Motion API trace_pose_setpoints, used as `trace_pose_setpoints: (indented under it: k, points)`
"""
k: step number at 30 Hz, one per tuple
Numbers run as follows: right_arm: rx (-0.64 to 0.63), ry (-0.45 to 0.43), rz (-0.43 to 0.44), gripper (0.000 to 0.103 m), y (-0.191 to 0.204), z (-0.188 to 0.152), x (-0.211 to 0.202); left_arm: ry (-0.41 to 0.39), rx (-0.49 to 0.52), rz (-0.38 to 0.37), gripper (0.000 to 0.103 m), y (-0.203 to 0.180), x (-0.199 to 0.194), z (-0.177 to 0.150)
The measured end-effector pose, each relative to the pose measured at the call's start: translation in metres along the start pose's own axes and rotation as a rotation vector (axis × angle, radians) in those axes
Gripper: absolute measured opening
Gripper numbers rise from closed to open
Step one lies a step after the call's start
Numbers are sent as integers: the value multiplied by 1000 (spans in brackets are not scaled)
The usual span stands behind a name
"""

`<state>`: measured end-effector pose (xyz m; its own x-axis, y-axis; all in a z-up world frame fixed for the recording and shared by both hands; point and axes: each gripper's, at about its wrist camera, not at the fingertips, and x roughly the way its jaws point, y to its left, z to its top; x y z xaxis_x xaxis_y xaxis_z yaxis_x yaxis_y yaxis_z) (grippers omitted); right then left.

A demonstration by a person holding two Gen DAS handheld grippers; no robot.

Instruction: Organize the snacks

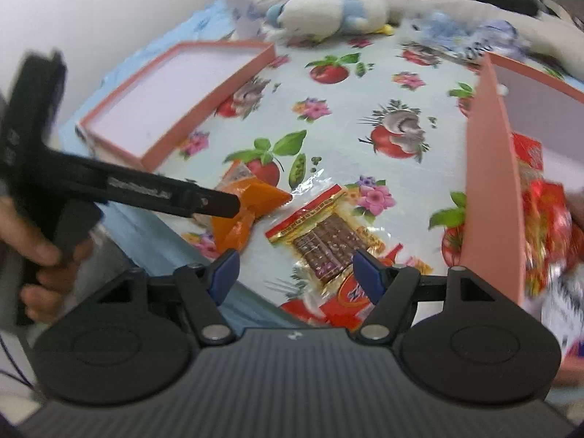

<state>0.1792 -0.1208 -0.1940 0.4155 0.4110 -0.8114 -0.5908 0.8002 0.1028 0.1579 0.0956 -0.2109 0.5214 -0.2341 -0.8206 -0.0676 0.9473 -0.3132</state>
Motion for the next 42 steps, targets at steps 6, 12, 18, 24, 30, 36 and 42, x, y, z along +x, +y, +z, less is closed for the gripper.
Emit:
trace_pose_setpoints:
  k: [6,12,18,24,30,36,42]
  points:
    - [-64,74,-29,77,-5,7,37,-7,81,18,90,-4,14,5]
    - [-73,86,-33,81,-6,11,55,28,81,24,86,5,32,8]
    - [-61,101,-67,80,-8,12,76,27,79,49,75,10,42,4]
    - [-69,92,-32,81,-11,6,83,6,82,45,69,9,42,2]
    - [-60,98,-27,62,-7,10,81,-8,48,33,63,8,41,2]
    - [1,74,-42,54,-5,9,72,-29,5,25,55,7,29,2]
    - [150,62,-16,3,-20,3,61,-52,-27,31,55,8,15,-2]
